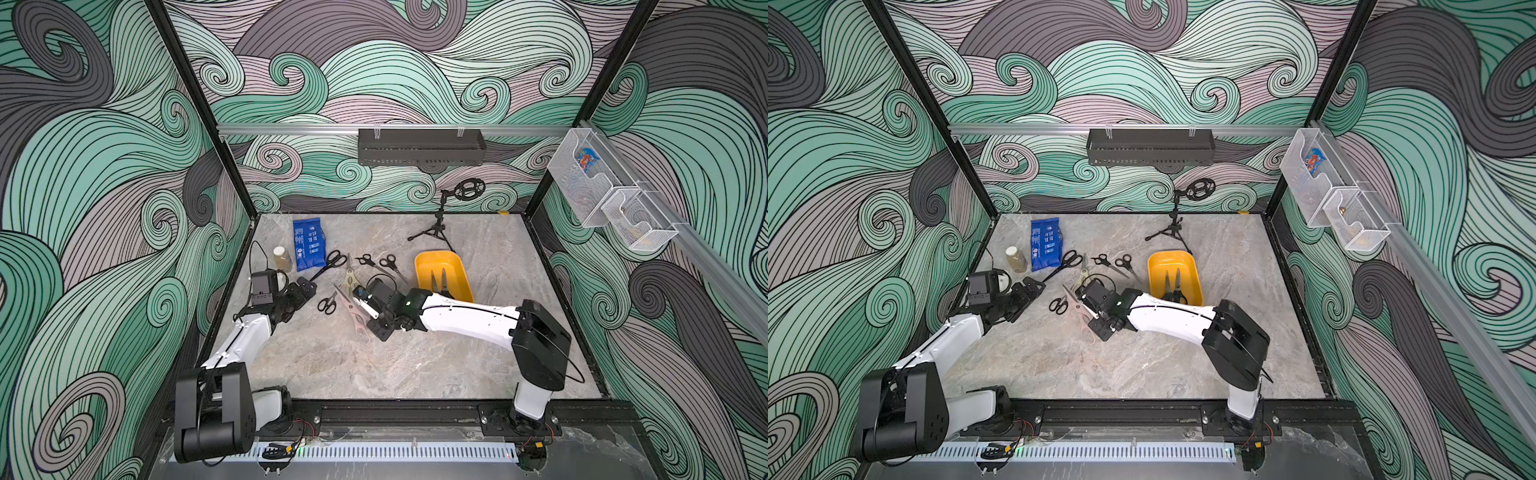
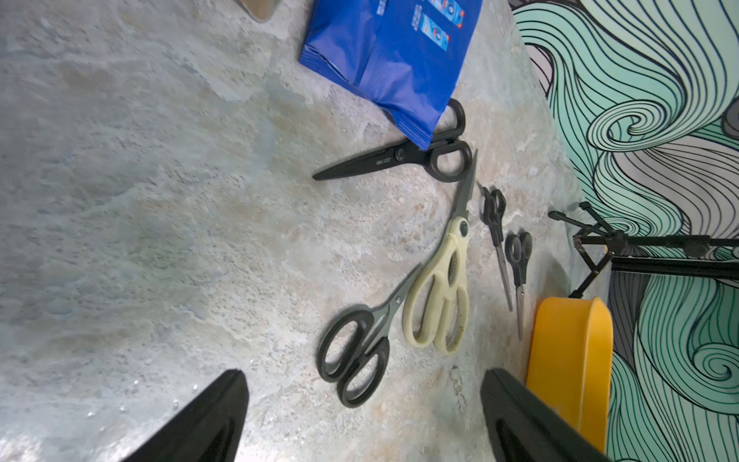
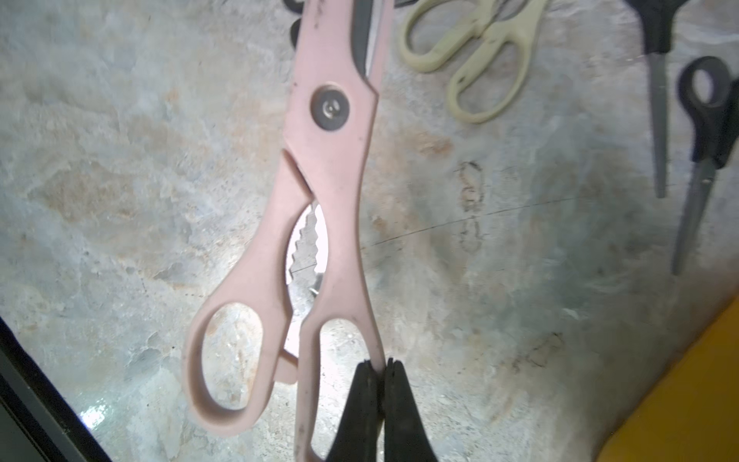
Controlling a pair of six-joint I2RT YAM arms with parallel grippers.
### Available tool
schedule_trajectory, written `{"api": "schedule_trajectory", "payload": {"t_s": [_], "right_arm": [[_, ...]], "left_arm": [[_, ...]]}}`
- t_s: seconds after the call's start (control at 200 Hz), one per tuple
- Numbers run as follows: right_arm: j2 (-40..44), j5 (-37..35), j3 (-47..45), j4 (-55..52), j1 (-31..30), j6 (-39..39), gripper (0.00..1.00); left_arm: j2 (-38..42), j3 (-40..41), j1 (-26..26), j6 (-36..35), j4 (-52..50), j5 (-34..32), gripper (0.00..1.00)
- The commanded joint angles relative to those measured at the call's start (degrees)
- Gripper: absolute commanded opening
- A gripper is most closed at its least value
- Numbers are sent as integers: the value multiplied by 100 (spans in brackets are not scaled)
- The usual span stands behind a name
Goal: Put the scissors into the storage box
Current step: Pick up the scissors from the center of the board, then place the scissors in the storage box.
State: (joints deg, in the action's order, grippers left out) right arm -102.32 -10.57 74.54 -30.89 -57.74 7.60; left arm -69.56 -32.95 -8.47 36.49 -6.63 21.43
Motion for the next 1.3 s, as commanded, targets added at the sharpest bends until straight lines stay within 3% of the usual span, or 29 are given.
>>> {"api": "schedule_trajectory", "payload": {"t_s": [0.0, 0.22, 0.375, 0.52, 0.775, 1.296], "right_arm": [[368, -221, -256, 62, 385, 192, 0], [1174, -520, -802, 57, 1648, 360, 0], [1455, -488, -1094, 58, 2597, 394, 0], [1390, -507, -1178, 26, 3099, 330, 0], [1136, -620, -1359, -131, 3262, 271, 0], [662, -429, -1749, -136, 3269, 274, 0]], "left_arm": [[83, -85, 0, -135, 154, 269, 95], [-147, -150, 259, -271, 188, 572, 95], [-457, -437, 902, -480, -153, 468, 94], [-582, -579, 1598, -507, -294, 221, 94], [-564, -857, 2326, -724, -612, -684, 93], [-698, -1354, 2350, -1269, -963, -1513, 94]]}}
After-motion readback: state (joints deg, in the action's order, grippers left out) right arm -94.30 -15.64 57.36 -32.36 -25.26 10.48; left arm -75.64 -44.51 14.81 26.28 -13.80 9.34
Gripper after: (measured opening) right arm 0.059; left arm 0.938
